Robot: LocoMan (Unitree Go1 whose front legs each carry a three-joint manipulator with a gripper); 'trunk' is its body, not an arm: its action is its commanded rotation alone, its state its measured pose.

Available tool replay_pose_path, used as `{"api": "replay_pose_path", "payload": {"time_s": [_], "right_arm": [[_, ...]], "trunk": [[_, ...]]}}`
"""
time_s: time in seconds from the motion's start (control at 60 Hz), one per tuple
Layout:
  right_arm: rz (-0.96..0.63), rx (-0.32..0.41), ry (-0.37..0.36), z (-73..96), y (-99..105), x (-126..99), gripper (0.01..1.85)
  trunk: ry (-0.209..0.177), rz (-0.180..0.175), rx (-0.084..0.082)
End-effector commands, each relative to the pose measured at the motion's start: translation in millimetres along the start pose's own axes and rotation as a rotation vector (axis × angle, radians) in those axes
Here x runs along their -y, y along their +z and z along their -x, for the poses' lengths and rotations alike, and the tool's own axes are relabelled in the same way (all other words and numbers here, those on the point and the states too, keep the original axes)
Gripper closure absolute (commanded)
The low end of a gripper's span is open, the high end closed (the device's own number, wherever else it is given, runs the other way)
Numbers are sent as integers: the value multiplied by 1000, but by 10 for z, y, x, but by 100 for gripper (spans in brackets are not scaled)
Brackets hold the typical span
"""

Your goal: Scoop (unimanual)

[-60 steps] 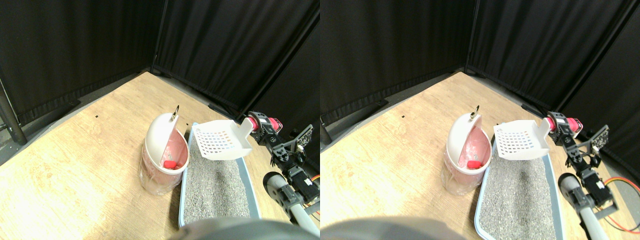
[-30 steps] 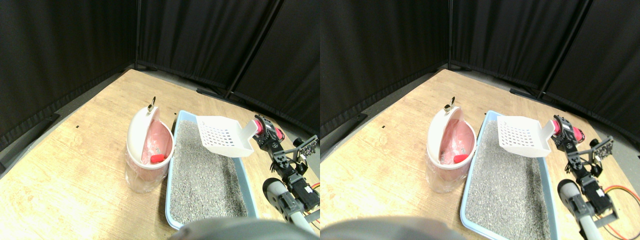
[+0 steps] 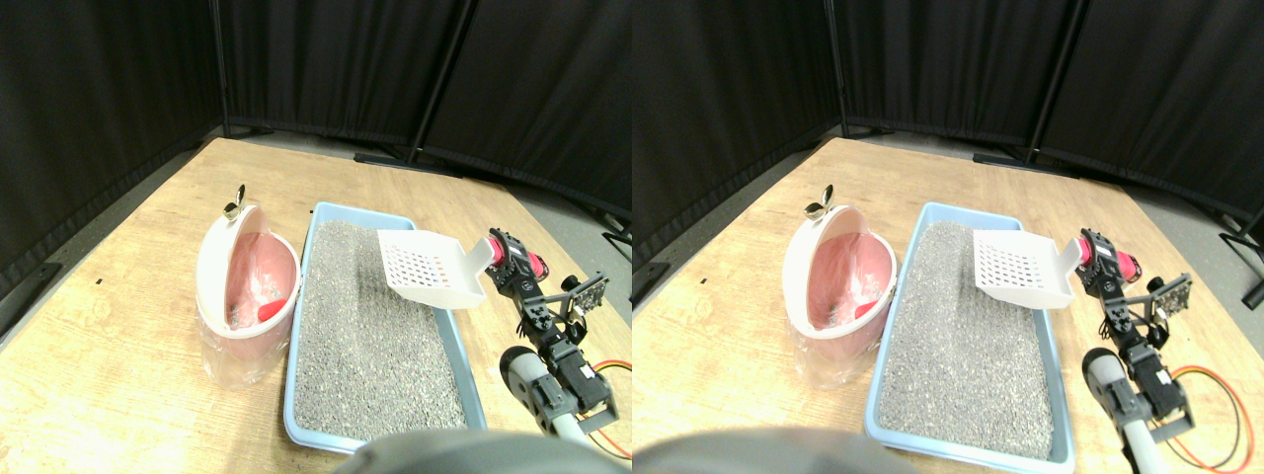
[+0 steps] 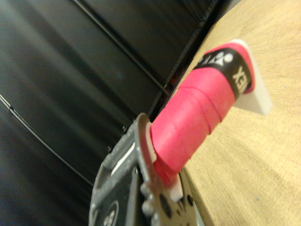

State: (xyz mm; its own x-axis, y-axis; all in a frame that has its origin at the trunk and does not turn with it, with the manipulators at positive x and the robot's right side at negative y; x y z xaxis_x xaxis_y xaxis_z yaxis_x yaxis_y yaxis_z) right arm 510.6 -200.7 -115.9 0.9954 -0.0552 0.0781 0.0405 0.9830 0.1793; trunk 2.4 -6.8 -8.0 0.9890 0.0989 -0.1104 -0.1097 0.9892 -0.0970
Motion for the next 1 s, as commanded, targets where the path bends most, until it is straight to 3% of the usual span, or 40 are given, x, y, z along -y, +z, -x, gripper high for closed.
{"api": "replay_pose_path", "payload": {"time_s": [0.017, 0.6, 1.0], "right_arm": [[-49, 51, 47, -11, 38, -78, 181], [-100, -90, -2, 51, -426, 45, 181], [-69, -164, 0, -10, -516, 167, 181]], "trunk": [[-26, 22, 19], [-19, 13, 11], [-8, 21, 7]]}}
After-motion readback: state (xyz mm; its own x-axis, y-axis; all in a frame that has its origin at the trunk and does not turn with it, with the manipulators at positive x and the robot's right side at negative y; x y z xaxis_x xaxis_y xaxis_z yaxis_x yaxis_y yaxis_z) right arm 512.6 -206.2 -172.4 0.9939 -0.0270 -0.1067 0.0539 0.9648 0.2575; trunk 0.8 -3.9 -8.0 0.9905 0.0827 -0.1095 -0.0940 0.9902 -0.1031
